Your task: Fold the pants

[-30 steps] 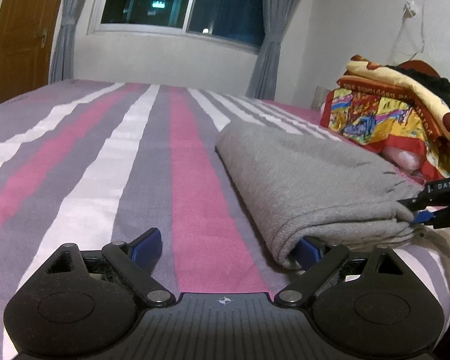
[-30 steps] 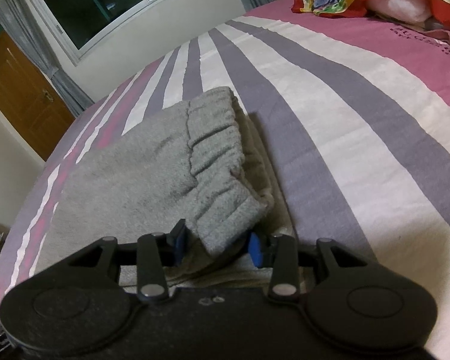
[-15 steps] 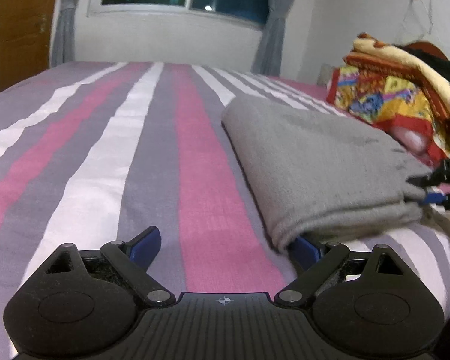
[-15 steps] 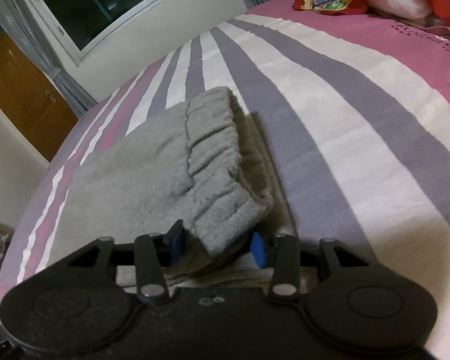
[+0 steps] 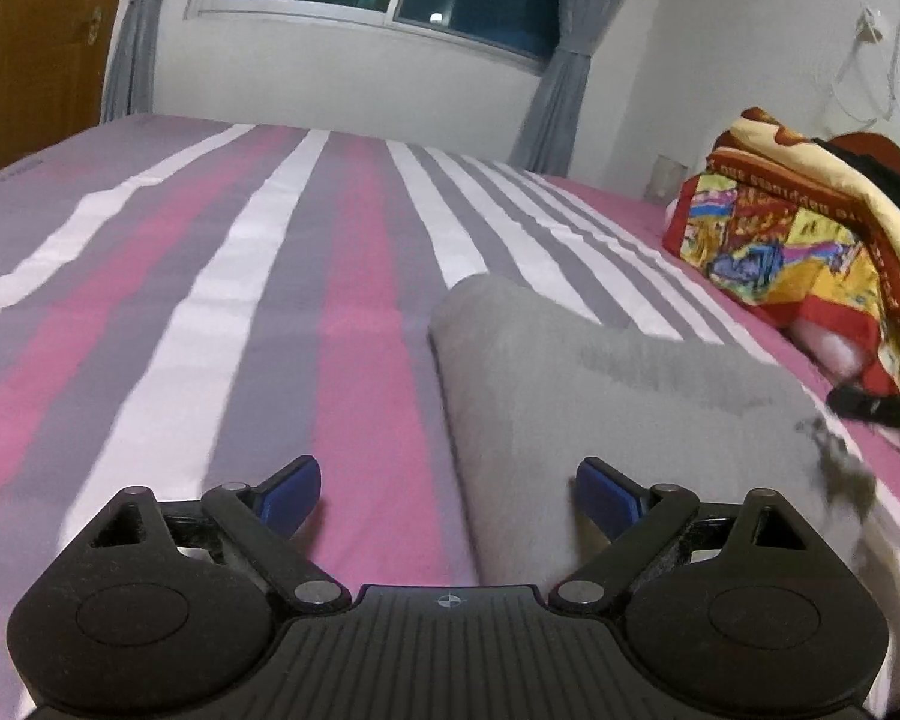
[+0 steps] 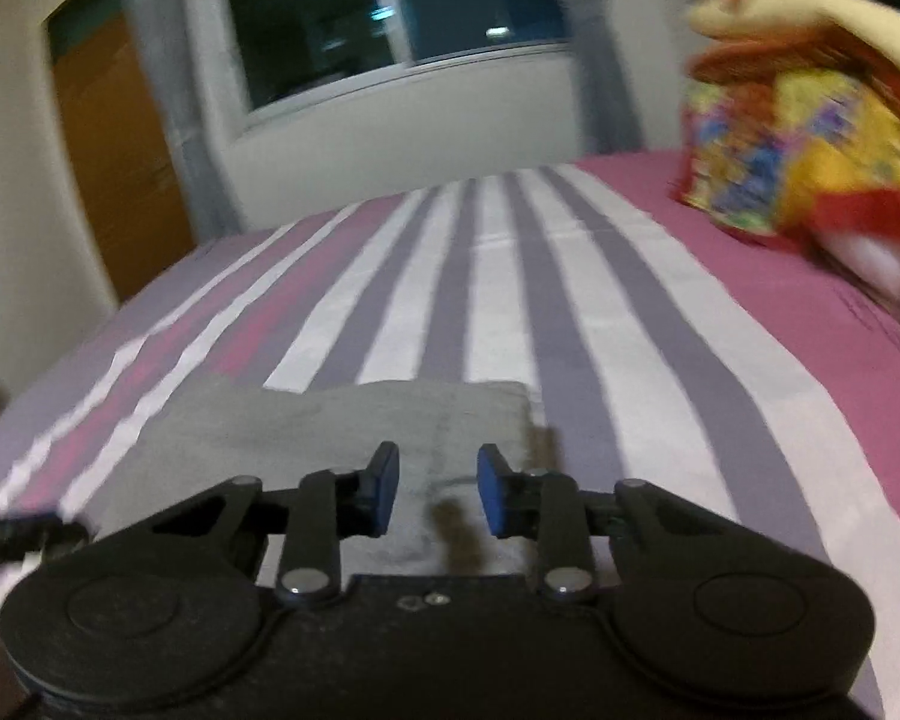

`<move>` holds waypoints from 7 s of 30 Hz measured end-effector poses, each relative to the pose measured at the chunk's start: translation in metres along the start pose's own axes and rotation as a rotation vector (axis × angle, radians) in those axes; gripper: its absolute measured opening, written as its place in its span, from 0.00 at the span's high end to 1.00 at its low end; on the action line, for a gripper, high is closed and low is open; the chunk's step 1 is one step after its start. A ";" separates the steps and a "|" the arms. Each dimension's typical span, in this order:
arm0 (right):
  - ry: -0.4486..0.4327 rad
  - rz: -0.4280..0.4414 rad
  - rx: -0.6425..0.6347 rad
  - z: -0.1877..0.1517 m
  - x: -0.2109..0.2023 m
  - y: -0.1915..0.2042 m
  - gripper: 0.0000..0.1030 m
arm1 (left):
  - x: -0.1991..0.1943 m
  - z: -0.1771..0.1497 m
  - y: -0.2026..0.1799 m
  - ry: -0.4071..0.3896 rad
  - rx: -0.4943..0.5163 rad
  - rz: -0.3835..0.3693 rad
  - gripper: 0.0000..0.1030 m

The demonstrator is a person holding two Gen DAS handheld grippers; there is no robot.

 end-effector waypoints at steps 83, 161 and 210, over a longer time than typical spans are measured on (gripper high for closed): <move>0.001 0.103 0.571 -0.077 -0.036 -0.042 0.69 | -0.035 -0.065 0.021 0.092 0.068 0.008 0.05; 0.215 0.267 0.404 -0.048 0.004 -0.109 0.44 | 0.033 -0.004 -0.004 0.315 0.052 -0.360 0.01; 0.269 0.837 0.485 0.094 0.237 -0.057 0.50 | 0.200 0.149 0.099 0.263 -0.240 -0.641 0.70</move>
Point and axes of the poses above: each gripper's, at about its wrist camera, not at the fingertips, and x roughly the way its jaws point, y to its left, z to its top, the point moved 6 cm from there along x, roughly the way its jaws point, and after that the axes turned 4 degrees about -x, right-handed, at the moved point
